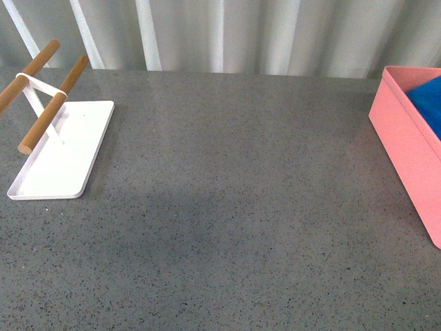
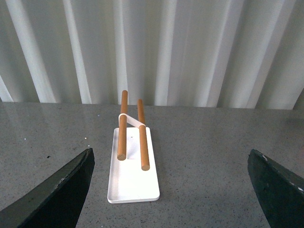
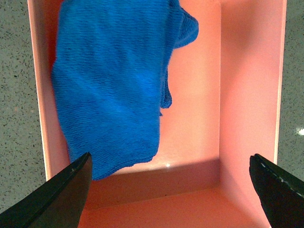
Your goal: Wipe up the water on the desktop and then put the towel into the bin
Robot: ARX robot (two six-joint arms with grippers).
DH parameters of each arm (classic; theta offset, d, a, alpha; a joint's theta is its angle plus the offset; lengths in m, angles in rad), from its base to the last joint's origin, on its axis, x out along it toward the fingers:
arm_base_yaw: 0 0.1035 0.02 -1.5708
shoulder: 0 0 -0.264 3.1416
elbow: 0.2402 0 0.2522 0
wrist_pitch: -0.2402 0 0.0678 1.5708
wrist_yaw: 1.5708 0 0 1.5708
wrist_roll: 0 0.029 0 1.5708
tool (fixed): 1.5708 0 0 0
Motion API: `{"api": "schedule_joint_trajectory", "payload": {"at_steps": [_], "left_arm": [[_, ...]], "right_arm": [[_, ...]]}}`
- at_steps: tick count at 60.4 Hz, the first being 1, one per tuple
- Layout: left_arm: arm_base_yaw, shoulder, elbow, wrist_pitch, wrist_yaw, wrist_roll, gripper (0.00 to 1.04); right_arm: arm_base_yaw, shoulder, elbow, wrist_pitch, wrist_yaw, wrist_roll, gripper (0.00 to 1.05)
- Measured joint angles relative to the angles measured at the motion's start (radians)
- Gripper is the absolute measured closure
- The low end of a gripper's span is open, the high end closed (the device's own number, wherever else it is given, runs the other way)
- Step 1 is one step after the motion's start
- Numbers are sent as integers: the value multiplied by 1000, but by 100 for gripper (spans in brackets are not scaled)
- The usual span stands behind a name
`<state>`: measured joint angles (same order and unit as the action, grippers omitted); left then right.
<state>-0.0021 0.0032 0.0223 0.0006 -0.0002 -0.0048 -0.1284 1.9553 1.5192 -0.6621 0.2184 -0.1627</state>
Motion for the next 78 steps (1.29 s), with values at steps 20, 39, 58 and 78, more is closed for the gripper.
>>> {"api": "schedule_joint_trajectory", "payload": {"at_steps": [20, 39, 58, 78], "left_arm": [[0, -1, 0, 0, 0, 0, 7], [0, -1, 0, 0, 0, 0, 7], [0, -1, 0, 0, 0, 0, 7], [0, -2, 0, 0, 0, 0, 7]], "right_arm": [[7, -206, -711, 1332, -336, 132, 49], [53, -479, -1100, 1702, -299, 138, 101], [127, -733, -1356, 1724, -231, 138, 101], [127, -994, -1467, 1555, -227, 143, 101]]}}
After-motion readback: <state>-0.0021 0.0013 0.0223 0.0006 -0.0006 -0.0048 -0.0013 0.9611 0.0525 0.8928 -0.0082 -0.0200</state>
